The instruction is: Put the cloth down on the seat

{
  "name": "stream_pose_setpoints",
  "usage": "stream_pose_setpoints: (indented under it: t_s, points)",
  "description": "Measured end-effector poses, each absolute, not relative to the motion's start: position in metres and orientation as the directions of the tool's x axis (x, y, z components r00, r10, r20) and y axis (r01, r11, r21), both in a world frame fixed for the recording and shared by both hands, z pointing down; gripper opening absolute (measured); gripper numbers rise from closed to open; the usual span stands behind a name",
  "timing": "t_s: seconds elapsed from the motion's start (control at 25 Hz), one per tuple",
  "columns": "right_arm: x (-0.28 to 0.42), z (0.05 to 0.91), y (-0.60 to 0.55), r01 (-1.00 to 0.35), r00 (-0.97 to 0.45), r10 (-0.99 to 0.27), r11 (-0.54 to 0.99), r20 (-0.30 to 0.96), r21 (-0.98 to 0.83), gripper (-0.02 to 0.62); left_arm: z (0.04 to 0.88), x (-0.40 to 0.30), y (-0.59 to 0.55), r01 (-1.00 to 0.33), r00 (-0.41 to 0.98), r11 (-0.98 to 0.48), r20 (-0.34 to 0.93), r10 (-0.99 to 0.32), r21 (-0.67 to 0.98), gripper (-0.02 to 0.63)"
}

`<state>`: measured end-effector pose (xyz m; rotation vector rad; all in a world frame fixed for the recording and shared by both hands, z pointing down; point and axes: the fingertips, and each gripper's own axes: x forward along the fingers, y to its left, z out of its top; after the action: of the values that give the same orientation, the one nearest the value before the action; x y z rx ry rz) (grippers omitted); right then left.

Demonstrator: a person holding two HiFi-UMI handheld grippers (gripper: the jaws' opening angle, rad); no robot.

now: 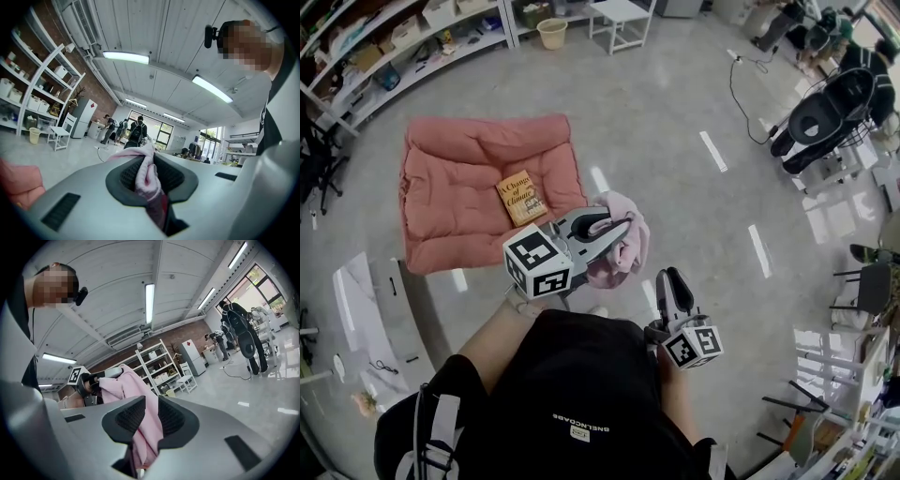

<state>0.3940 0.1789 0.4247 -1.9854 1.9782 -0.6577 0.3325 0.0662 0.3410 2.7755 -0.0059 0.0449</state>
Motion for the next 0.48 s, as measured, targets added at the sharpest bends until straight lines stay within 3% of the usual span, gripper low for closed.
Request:
stream_pose_setpoints:
  t_s: [0.48]
  points:
    - [0.346,0.405,0.051,-0.88,-0.082,-0.988,0.009,0.133,-0.475,0.101,0.317,0.262,-0.078,-0.108,0.994,-0.932,0.007,-0.112,0.347,0.054]
